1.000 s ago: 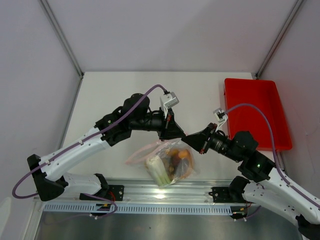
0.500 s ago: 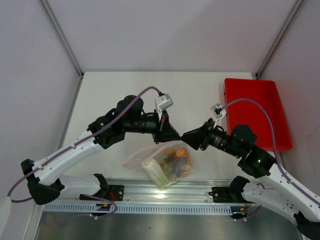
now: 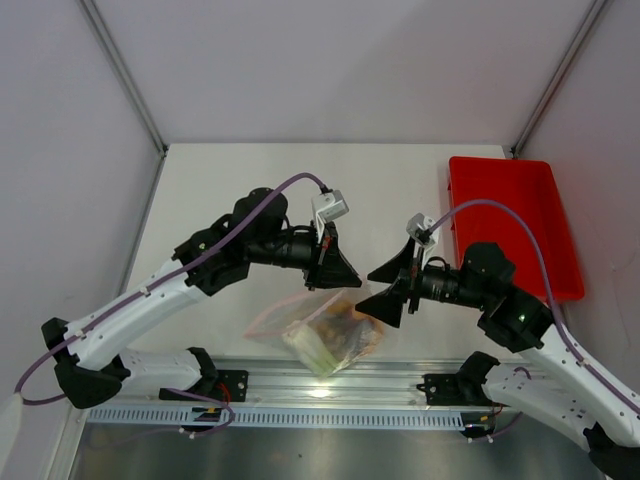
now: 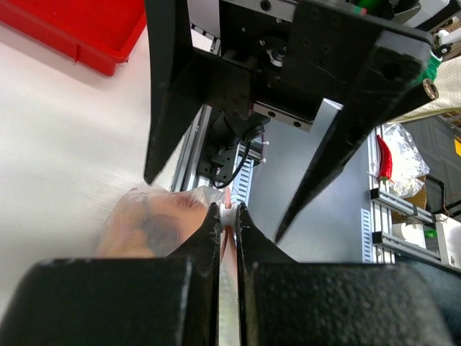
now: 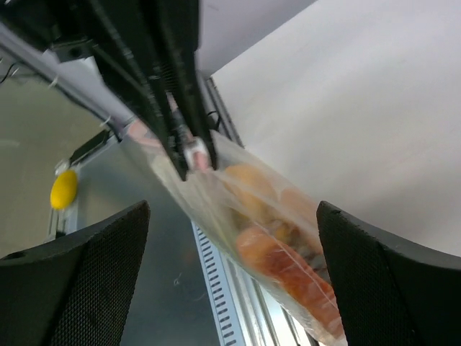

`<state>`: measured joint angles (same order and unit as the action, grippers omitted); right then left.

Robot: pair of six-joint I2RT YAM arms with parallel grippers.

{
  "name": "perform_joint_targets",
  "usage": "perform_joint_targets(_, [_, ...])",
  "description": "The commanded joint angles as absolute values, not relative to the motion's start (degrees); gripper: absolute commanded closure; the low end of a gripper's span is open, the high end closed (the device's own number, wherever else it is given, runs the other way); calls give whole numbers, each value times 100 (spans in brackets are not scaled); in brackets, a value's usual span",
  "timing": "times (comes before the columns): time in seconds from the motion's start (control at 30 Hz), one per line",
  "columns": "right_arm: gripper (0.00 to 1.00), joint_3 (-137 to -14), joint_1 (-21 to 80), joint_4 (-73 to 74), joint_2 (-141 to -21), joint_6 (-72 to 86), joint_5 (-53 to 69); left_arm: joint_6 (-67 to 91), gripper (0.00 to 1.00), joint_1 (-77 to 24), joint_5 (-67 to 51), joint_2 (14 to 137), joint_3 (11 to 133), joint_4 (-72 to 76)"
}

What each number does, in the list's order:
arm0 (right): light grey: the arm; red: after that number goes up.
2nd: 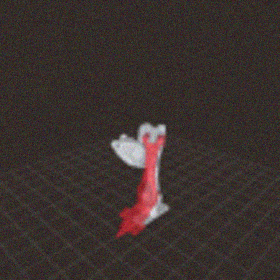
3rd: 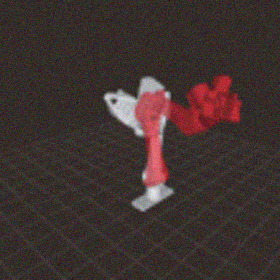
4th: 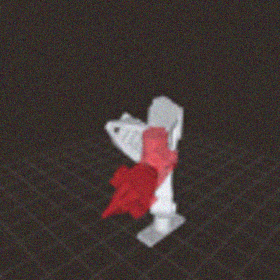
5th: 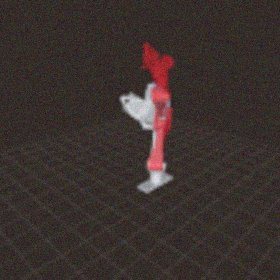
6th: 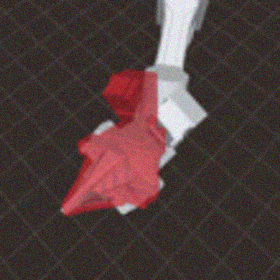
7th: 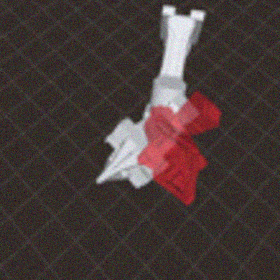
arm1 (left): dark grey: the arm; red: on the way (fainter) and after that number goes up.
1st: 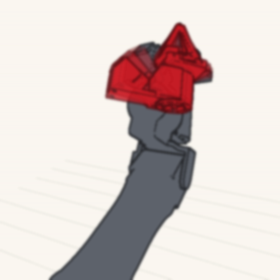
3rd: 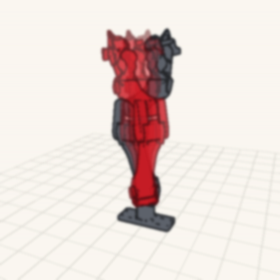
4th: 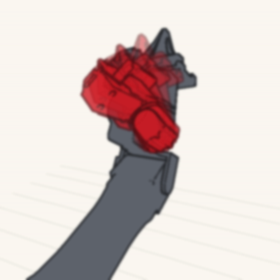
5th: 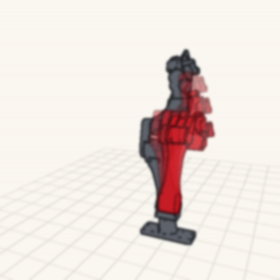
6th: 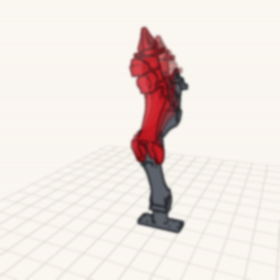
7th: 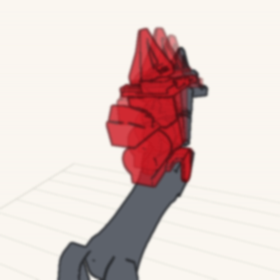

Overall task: Place the food in the zip-top bag and seal the zipper
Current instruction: Zip the zipper food storage bag at the center of the board.

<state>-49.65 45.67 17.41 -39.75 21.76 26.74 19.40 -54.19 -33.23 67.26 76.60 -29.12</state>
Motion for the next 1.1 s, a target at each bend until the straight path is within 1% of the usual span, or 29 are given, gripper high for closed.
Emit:
perform_joint_targets(0.0, [1, -5063, 4562, 1363, -4113, 1548, 3901, 1872, 99, -5379, -3577, 6706, 7726, -2760])
perform_joint_targets(0.03, [3, -5071, 4562, 1310, -4165, 1495, 4033, 1863, 99, -5370, -3586, 6706, 7708, -2760])
perform_joint_targets(0.13, [20, -5080, 4553, 1100, -4394, 1433, 4368, 1881, 99, -5335, -3638, 6724, 7708, -2751])
perform_joint_targets(0.17, [37, -5063, 4561, 1046, -4473, 1441, 4412, 1881, 99, -5326, -3656, 6724, 7699, -2734])
perform_joint_targets(0.2, [45, -5071, 4562, 1002, -4517, 1415, 4430, 1907, 99, -5317, -3674, 6724, 7682, -2707])
perform_joint_targets(0.23, [50, -5071, 4553, 976, -4570, 1398, 4430, 1916, 99, -5309, -3717, 6732, 7682, -2664])
perform_joint_targets(0.3, [51, -5071, 4544, 923, -4631, 1362, 4395, 1942, 99, -5309, -3770, 6750, 7682, -2637])
perform_joint_targets(0.4, [68, -5089, 4456, 756, -4658, 1397, 4377, 1960, 99, -5309, -3823, 6794, 7673, -2602])
perform_joint_targets(0.43, [78, -5098, 4413, 747, -4667, 1415, 4368, 1960, 99, -5309, -3832, 6794, 7673, -2610])
perform_joint_targets(0.47, [83, -5115, 4395, 738, -4667, 1432, 4359, 1951, 99, -5309, -3823, 6803, 7673, -2619])
perform_joint_targets(0.57, [85, -5080, 4342, 616, -4667, 1538, 4342, 1951, 99, -5300, -3850, 6803, 7647, -2619])
perform_joint_targets(0.63, [97, -5071, 4333, 528, -4684, 1617, 4377, 1951, 99, -5300, -3850, 6829, 7647, -2619])
perform_joint_targets(0.67, [100, -5071, 4324, 501, -4702, 1643, 4360, 1951, 99, -5300, -3841, 6838, 7638, -2619])
perform_joint_targets(0.73, [100, -5071, 4324, 466, -4755, 1792, 4220, 1969, 99, -5300, -3823, 6864, 7664, -2637])
perform_joint_targets(0.8, [100, -5036, 4324, 352, -4755, 2046, 3817, 1977, 99, -5300, -3639, 6934, 7743, -2812])
perform_joint_targets(0.83, [100, -4993, 4333, 265, -4685, 2204, 3406, 1978, 99, -5300, -3569, 6961, 7769, -2891])
perform_joint_targets(0.9, [100, -4852, 4359, 71, -4580, 2662, 2973, 2021, 99, -5300, -3314, 7022, 7848, -3119])
perform_joint_targets(0.93, [100, -4852, 4403, 70, -4483, 2785, 2431, 2048, 99, -5300, -3235, 7057, 7866, -3181])
perform_joint_targets(1.07, [100, -4913, 4553, 430, -4220, 2997, 1294, 2092, 99, -5309, -2945, 7031, 7779, -3296])
